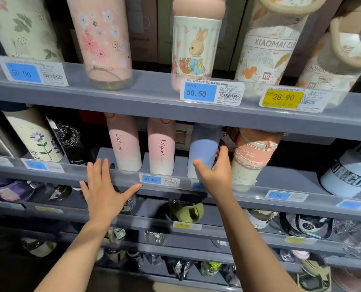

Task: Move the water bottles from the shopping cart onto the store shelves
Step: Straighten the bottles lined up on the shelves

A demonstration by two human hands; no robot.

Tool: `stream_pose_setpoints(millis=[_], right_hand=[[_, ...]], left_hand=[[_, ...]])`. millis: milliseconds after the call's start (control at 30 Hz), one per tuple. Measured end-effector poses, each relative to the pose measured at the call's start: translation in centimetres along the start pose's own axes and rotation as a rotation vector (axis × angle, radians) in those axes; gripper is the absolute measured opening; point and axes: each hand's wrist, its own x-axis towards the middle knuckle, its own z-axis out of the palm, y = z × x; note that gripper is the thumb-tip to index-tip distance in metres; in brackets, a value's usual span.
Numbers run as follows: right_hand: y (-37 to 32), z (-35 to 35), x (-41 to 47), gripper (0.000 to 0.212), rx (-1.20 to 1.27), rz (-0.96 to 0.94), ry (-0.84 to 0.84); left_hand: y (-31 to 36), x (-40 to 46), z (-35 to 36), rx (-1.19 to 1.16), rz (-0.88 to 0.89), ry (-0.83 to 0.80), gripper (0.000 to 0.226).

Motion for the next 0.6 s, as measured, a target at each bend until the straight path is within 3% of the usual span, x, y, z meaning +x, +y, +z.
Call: stream_pose_setpoints(millis=[300,467,533,600], right_hand=[[0.2,2.2,-0.4,0.079,-0.105,0.015,0.163],[1.0,1.0,-0.4,0.096,0.056,0.073,0.04],[1.0,0.3,0.3,0.088,0.096,0.117,-0.042],[0.6,-0.2,0.6,0.066,0.103,0.144,-0.113]], left_hand=[[-0.6,-0.2,0.1,0.039,0.039,-0.013,0.113],[-1.0,0.0,0.1,0.036,0.06,-0.001,0.113],[-1.0,0.0,0.0,0.018,0.066,0.0,0.113],[-1.1,0.0,0.0,0.003,0.077,-0.011,0.113]])
